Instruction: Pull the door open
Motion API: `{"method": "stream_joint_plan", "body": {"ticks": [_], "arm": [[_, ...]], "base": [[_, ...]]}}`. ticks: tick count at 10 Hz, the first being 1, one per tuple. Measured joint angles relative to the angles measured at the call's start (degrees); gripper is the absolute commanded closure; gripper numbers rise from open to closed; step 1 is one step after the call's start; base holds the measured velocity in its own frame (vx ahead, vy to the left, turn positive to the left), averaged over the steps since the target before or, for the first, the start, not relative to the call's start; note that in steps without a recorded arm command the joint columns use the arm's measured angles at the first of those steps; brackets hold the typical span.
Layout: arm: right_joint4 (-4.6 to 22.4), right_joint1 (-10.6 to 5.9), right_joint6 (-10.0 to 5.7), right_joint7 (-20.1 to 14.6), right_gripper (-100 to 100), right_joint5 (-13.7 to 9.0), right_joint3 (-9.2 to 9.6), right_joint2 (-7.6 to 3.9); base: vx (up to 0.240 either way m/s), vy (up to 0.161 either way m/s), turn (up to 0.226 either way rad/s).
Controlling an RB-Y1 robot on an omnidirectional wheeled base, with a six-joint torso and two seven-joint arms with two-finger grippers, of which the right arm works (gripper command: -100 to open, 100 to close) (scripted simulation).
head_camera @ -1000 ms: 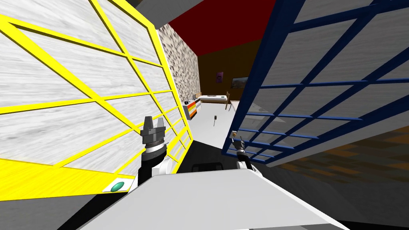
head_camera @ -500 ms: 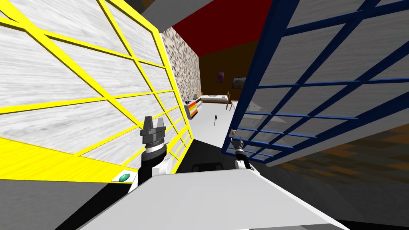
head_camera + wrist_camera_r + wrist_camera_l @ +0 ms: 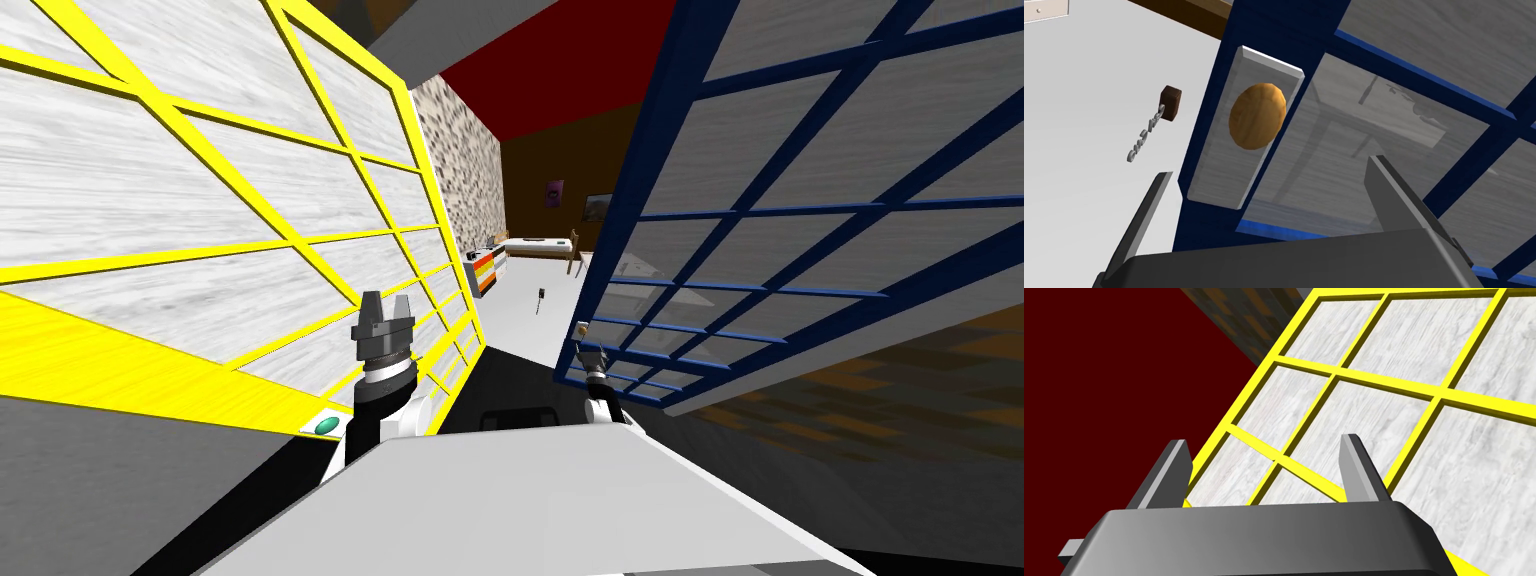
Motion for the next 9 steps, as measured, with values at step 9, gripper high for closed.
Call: {"method": "stream_joint_plan", "body": {"ticks": [9], "arm": [[-0.71, -0.82, 1.23, -12.52, -100, -5.33, 2.27, 1.13]], "base": [[-0.052, -0.011, 0.026]]}}
